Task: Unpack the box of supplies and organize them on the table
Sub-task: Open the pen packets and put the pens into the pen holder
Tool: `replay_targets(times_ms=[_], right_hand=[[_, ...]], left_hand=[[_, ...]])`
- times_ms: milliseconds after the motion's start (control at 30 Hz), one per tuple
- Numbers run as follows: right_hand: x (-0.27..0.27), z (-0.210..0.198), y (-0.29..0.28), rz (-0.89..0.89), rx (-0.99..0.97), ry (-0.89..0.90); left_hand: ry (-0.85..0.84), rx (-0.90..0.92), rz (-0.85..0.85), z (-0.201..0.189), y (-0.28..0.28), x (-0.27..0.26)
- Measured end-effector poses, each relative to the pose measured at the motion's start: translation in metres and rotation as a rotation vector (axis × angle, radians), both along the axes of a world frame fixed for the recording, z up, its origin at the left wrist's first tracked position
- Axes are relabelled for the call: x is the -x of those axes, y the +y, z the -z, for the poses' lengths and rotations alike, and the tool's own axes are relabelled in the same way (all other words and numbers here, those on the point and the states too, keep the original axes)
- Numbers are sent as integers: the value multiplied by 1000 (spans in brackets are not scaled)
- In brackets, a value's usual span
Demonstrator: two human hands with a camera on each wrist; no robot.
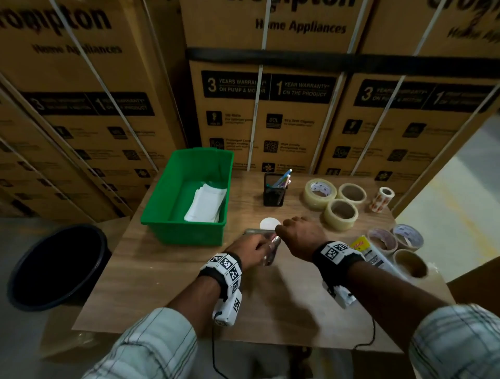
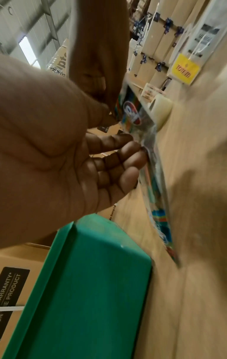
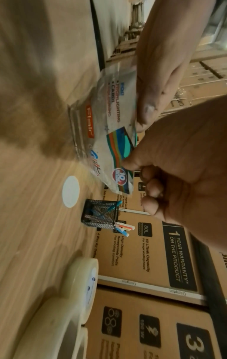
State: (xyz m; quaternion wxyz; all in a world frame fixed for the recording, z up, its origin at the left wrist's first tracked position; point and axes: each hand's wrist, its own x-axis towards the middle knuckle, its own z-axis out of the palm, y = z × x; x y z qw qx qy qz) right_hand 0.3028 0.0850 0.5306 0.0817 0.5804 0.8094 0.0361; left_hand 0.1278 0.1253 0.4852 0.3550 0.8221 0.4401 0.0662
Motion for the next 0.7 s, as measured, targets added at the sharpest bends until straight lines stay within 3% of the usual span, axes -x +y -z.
replay_targets(times_ms=[100, 333, 533, 700], right_hand=[[-9, -13, 13, 11, 29, 40], [-32, -17, 45, -17, 0, 190], [-48, -10, 50, 119, 8, 519], [-46, -8, 46, 299, 240, 826]], left_hand=[[-27, 22, -42, -18, 7, -16], [141, -66, -144, -33, 33, -40], [33, -58, -371, -41, 30, -58], [30, -40, -337, -36, 22, -77]])
